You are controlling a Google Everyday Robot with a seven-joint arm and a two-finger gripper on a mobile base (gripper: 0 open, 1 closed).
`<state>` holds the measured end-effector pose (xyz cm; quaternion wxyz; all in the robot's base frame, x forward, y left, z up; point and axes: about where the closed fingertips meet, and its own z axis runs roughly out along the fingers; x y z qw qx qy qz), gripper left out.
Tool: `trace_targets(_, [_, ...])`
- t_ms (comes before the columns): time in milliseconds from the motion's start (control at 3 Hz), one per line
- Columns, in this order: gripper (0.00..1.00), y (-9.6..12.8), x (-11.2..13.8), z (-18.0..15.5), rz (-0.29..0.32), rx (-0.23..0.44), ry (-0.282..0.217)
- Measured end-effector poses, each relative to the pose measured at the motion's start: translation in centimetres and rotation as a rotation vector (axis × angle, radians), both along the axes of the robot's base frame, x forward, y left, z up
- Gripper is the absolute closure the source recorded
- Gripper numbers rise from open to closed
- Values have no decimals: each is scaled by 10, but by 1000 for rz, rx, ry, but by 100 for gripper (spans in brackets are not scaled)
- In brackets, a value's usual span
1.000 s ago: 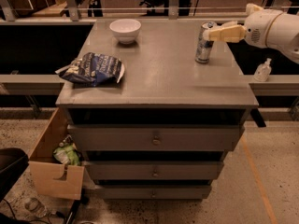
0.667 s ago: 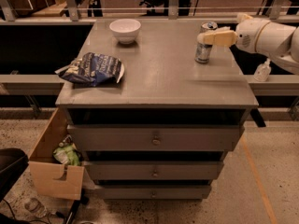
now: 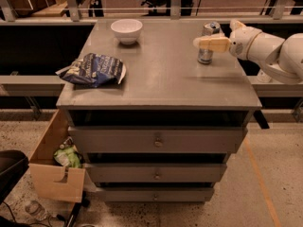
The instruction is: Place redbull can into white bowl
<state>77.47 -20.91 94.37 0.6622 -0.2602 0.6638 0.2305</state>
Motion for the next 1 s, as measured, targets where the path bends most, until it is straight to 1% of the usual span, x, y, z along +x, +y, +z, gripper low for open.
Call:
trace_targets(333, [0, 5, 8, -6, 8, 22, -15])
trace_targets(667, [17, 15, 19, -12, 11, 23, -24])
trace_targets(1000, [40, 17, 19, -12, 15, 23, -23])
